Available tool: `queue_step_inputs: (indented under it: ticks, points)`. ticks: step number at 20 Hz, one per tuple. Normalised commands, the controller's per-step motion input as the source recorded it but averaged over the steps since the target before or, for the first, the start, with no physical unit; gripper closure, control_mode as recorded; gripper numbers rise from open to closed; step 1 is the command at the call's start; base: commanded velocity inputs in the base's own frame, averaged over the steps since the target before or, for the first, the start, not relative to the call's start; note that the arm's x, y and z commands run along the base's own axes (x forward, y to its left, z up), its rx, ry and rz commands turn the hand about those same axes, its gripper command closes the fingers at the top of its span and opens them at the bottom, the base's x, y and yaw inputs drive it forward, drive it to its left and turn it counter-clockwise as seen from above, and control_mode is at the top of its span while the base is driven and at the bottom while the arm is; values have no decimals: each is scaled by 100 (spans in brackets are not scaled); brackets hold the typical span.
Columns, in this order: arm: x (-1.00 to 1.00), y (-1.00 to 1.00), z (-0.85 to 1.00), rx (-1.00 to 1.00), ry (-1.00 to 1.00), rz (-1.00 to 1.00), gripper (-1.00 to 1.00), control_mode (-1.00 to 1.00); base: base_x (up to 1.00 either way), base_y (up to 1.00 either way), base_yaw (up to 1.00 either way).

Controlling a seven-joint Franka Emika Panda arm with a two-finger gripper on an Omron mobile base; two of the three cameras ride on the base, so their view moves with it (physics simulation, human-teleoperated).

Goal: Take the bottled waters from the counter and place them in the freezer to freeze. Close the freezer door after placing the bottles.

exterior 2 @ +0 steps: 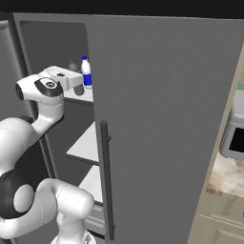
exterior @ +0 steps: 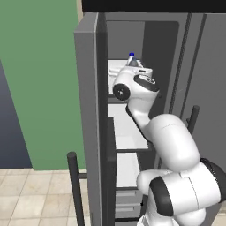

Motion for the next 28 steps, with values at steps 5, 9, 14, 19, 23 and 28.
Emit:
queue_step_inputs:
  ticks: [5,9,14,19,23,28]
  points:
    - [20,0,-12,0,0,0,100,-100,0,0,0]
    - [13,0,-18,0,0,0,100,-100,0,0,0]
    - [1,0,-29,0,0,0,100,-100,0,0,0]
    - [0,0,-34,0,0,0,100,-100,0,0,0]
    - [0,0,-15,0,0,0,100,-100,0,0,0]
    - [0,0,-2,0,0,0,100,-100,0,0,0]
